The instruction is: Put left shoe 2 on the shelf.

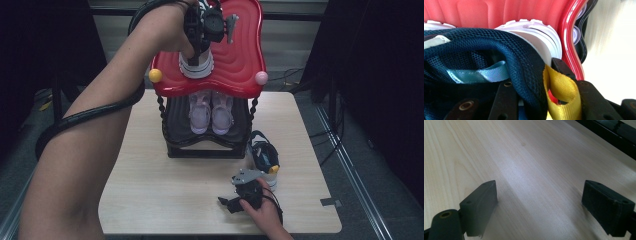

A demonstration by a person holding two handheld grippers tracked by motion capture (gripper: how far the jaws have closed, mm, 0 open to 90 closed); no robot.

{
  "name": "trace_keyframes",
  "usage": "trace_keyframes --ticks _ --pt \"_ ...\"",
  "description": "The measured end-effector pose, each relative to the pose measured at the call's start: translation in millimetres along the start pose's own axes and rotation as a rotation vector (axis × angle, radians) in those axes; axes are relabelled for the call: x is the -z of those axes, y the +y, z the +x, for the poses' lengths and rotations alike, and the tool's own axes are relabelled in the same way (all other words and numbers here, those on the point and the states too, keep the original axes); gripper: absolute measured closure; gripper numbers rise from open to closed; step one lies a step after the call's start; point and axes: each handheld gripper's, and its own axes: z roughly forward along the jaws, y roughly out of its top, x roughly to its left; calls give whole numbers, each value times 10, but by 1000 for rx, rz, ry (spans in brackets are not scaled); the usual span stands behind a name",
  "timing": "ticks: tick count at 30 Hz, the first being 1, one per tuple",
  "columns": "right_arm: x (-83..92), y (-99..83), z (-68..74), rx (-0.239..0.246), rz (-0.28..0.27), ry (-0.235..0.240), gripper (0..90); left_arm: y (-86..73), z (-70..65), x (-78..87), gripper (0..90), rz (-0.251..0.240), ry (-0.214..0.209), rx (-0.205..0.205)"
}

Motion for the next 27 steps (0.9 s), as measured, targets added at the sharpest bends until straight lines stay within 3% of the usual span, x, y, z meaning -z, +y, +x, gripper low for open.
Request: trace_keyframes --ticks 3,8,13,18,23,27 --pt "0 0 0 -1 0 0 127 -4 -4 -2 677 -1 2 1" --pt "0 0 0 0 0 0 127 -11 10 9 639 -28 19 67" --pt "0 0 0 0 0 0 127 -6 25 0 555 -56 -4 137" --pt "0 0 0 0 0 0 127 -7 42 -8 517 -74 -25 176" --pt "0 0 0 0 0 0 127 15 49 -3 495 -88 -15 192" --pt "0 0 0 0 0 0 127 44 43 4 535 -93 -32 178"
